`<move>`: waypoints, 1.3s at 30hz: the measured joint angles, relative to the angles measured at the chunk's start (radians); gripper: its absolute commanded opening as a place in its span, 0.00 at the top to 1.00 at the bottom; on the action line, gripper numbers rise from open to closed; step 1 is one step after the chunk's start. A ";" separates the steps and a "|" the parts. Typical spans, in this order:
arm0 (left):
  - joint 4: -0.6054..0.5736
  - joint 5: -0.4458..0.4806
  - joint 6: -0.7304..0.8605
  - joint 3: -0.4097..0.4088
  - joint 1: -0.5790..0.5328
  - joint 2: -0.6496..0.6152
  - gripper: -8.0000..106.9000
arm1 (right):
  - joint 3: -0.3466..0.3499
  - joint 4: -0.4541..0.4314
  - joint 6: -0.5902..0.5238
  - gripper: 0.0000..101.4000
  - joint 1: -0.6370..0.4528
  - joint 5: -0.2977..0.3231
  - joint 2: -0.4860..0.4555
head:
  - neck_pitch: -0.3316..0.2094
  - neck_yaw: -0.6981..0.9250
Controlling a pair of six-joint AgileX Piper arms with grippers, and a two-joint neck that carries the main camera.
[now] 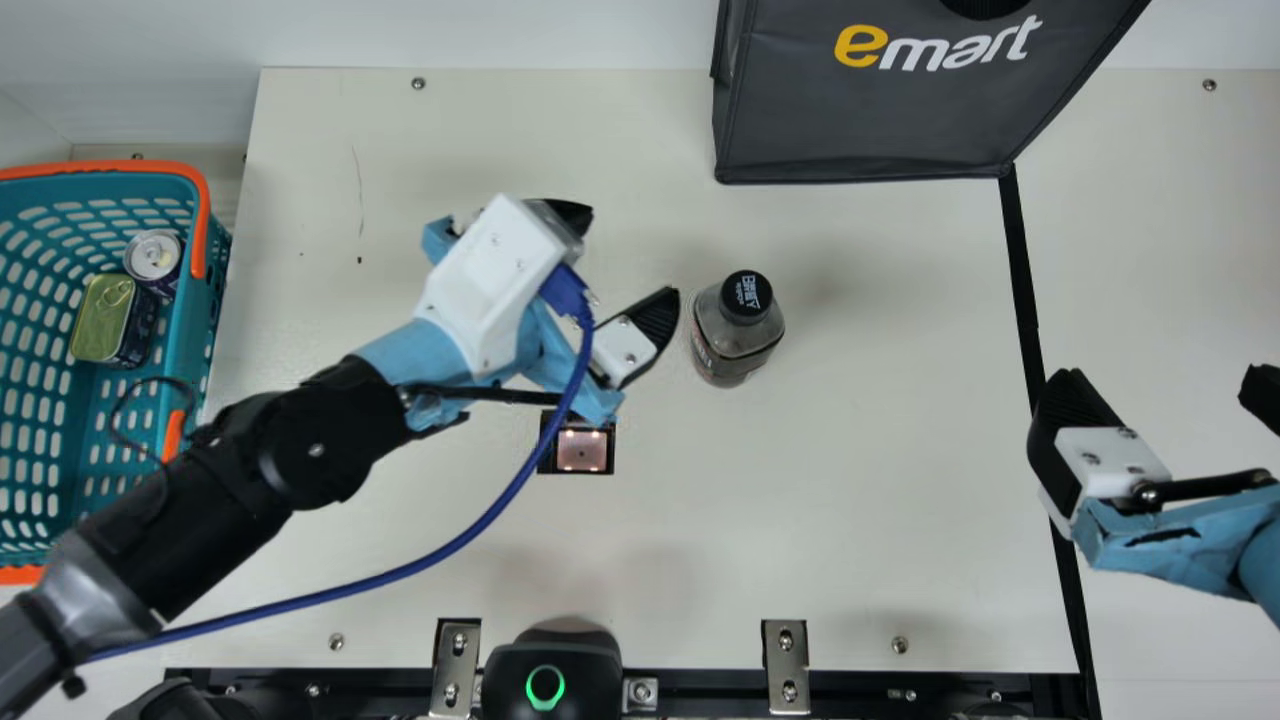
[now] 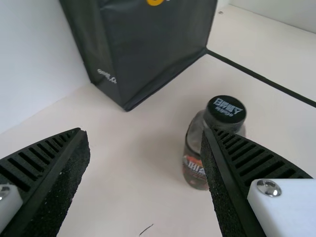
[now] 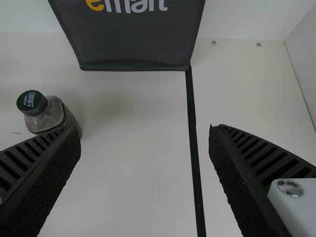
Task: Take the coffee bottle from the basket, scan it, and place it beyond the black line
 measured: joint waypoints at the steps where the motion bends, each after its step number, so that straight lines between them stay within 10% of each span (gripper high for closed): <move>1: 0.015 0.002 -0.016 0.005 0.011 -0.010 0.15 | 0.000 0.000 0.000 0.10 0.000 0.000 0.000 | 0.000 0.000; 39: 0.201 0.151 -0.226 0.135 0.353 -0.269 0.15 | 0.000 0.000 0.000 0.10 0.000 0.003 0.000 | 0.000 0.000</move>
